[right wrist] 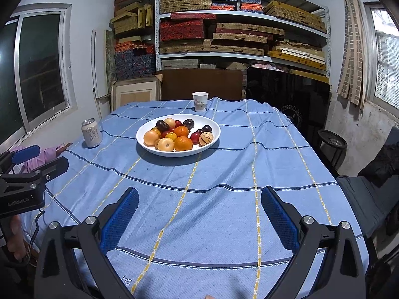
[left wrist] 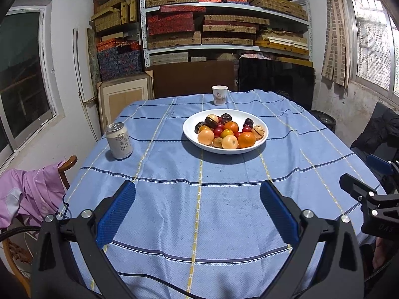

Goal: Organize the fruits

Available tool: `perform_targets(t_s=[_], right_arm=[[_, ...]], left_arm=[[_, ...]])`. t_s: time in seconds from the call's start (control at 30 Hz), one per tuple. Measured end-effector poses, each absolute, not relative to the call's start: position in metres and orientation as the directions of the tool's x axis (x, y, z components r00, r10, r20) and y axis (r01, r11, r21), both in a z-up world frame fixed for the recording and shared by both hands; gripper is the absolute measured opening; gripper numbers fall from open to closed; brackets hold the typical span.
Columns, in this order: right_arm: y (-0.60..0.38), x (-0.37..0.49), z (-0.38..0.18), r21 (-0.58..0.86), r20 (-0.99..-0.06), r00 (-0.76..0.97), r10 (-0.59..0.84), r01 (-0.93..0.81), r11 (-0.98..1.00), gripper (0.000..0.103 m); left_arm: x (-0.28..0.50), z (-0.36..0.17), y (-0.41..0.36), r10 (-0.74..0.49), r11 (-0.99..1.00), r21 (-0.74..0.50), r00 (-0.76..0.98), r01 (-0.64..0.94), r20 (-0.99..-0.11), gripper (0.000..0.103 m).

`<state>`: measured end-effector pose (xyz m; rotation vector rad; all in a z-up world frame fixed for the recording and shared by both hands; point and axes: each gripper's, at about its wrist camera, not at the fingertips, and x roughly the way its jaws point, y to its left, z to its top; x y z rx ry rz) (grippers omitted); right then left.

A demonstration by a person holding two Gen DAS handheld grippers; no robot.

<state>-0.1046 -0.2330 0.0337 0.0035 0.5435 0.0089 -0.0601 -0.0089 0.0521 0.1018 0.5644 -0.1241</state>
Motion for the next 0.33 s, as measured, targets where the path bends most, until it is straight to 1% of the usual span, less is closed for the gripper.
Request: perform_targets(t_s=[0.17,0.33], right_arm=[[-0.2338,-0.1043,0.0335,0.001,-0.519,0.854,0.008,-0.008,1.000,0.099],[-0.2365,-0.1029,0.0320,0.004,-0.527,0.850,0.005,-0.004,1.000,0.099]], left_arm=[[-0.0564,0.0507,-0.0067,-0.111,0.987,0.036,0.815,0.159,-0.568,0.098],[-0.0568,0.0497,-0.0079,-0.092,0.987,0.060,0.819,0.152,-0.566,0.098]])
